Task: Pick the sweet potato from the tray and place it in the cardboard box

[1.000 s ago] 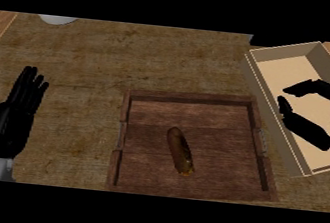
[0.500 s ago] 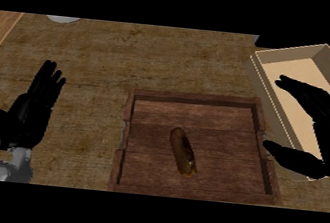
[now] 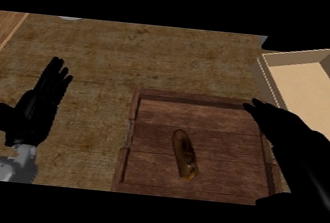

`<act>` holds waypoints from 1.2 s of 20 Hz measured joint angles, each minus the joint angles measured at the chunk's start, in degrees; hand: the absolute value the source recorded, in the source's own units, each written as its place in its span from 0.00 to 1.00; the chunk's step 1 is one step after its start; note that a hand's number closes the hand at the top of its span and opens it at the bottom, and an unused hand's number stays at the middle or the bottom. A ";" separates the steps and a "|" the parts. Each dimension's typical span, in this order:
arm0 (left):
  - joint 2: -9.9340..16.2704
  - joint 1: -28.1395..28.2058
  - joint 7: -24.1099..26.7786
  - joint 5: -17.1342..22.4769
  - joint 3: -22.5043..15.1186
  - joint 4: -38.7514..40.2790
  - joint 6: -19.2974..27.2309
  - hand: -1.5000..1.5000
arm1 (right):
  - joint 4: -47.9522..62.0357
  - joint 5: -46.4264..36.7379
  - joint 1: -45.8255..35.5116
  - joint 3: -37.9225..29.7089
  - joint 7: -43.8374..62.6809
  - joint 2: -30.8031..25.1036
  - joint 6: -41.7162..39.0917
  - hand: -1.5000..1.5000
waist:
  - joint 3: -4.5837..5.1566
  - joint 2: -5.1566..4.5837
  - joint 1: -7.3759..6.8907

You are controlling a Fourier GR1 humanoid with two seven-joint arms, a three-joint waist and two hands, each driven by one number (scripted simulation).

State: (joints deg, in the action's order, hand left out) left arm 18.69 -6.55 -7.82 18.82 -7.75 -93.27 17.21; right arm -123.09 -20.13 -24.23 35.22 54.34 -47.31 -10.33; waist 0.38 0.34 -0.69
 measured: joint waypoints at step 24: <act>-1.57 -0.57 -1.67 -1.81 1.81 -0.22 -0.95 0.50 | 18.55 -7.98 -10.65 11.41 10.52 31.69 -3.06 0.00 | -0.33 -0.22 0.65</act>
State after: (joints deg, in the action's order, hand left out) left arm 17.11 -7.12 -9.49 17.01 -5.94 -93.50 16.26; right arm -104.54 -28.11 -34.88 46.63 64.87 -15.61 -13.39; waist 0.05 0.13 -0.04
